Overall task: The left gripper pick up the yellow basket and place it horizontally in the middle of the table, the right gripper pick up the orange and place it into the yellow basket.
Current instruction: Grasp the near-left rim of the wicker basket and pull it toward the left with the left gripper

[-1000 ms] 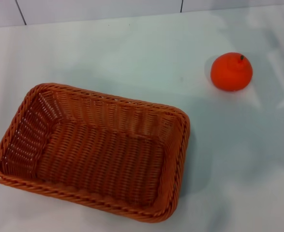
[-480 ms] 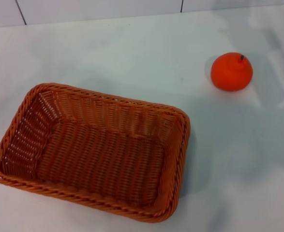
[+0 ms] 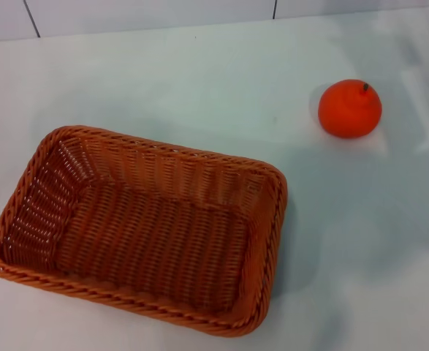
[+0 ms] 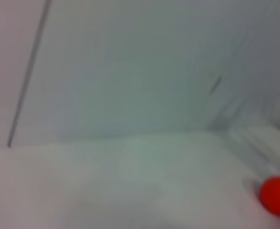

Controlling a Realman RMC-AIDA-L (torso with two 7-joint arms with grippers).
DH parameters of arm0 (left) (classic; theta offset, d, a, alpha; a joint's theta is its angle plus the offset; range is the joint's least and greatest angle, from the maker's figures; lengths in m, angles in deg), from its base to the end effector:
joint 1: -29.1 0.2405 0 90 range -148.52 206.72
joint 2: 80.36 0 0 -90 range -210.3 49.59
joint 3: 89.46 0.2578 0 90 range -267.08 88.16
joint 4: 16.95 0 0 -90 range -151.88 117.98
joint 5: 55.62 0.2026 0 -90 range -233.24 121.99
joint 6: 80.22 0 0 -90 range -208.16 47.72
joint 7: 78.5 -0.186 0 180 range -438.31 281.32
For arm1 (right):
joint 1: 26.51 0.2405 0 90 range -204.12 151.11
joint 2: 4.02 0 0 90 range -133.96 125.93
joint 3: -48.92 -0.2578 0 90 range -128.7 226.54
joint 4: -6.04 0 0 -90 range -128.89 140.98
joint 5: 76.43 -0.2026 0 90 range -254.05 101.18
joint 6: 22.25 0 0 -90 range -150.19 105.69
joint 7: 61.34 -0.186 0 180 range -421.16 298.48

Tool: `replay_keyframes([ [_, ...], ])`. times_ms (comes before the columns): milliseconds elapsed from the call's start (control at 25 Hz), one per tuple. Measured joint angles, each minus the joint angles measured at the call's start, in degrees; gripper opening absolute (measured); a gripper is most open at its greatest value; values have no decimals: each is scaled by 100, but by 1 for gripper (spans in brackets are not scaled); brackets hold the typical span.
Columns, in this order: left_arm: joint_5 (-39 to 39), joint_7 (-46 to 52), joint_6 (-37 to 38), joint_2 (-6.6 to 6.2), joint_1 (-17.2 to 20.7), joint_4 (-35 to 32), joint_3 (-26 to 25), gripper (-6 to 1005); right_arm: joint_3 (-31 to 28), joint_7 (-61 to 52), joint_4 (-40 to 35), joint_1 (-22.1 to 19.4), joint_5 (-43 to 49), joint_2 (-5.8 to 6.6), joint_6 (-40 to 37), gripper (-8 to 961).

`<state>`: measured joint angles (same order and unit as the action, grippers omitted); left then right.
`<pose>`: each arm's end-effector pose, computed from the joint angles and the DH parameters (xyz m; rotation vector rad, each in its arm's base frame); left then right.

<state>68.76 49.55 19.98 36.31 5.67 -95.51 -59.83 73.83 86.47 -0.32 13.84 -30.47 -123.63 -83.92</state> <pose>-0.2626 0.3355 0.1107 -2.2912 -1.1913 -0.4790 0.2762 0.4551 0.0480 -0.7578 -1.4998 -1.4877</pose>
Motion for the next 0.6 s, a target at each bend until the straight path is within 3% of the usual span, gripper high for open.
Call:
replay_keyframes([
  [160,553,220,1,58,-220,13,294,875,-40,39,-5,59,-1,6,61,690],
  [600,1651,417,101,270,-663,66,407,833,-149,46,-74,99,0,14,266,690],
])
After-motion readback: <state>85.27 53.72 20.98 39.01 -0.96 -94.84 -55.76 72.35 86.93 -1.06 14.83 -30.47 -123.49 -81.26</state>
